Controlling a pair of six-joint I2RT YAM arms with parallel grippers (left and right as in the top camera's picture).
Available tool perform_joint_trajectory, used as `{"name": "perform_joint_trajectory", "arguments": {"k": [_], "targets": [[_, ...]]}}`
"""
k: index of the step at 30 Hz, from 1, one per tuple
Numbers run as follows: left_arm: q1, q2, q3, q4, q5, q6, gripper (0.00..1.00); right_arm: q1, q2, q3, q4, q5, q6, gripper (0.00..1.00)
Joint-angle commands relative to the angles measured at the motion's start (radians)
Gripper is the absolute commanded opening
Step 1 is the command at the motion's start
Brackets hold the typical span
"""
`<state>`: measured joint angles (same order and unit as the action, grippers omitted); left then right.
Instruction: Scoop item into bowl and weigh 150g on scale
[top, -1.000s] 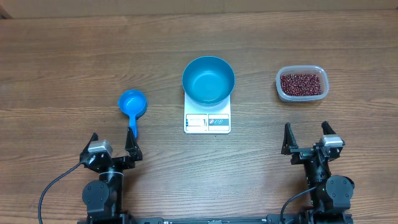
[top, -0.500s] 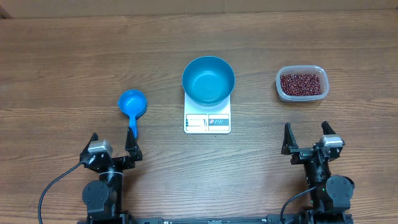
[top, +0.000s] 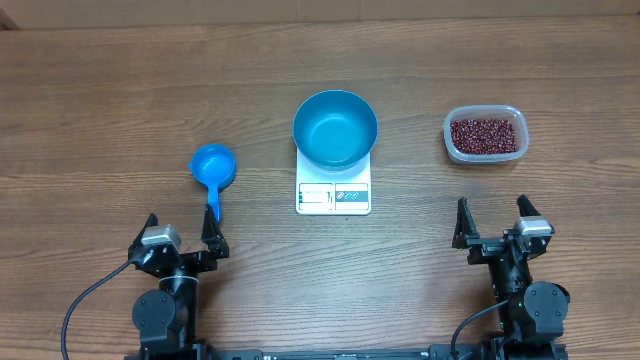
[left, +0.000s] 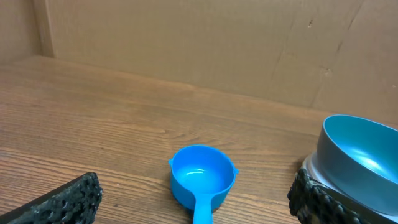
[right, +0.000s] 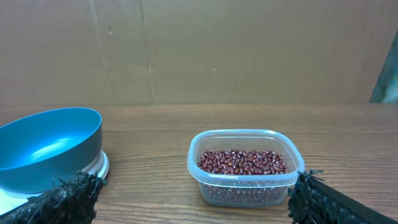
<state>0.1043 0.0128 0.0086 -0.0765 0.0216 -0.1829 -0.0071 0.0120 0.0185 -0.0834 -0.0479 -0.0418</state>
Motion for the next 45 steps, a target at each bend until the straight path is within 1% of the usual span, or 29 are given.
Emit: {"name": "perform_joint_trajectory", "arguments": {"k": [1,37,41,45], "targets": [[-0.01,-0.009,-0.003,-0.002,-0.003,0.015,0.99,-0.006,-0.009,-0.011,0.003,-0.006,-0.012,1.0],[-0.01,-0.009,-0.003,-0.002,-0.003,0.015,1.0,-0.006,-0.009,-0.011,0.003,-0.006,-0.012,1.0],[-0.009,-0.009,-0.003,-0.001,-0.044,0.026,1.0,-0.006,-0.009,-0.011,0.003,-0.006,-0.012,1.0],[-0.009,-0.009,-0.003,-0.001,-0.043,0.026,1.0,-0.006,-0.009,-0.011,0.003,-0.006,-0.012,1.0]]}}
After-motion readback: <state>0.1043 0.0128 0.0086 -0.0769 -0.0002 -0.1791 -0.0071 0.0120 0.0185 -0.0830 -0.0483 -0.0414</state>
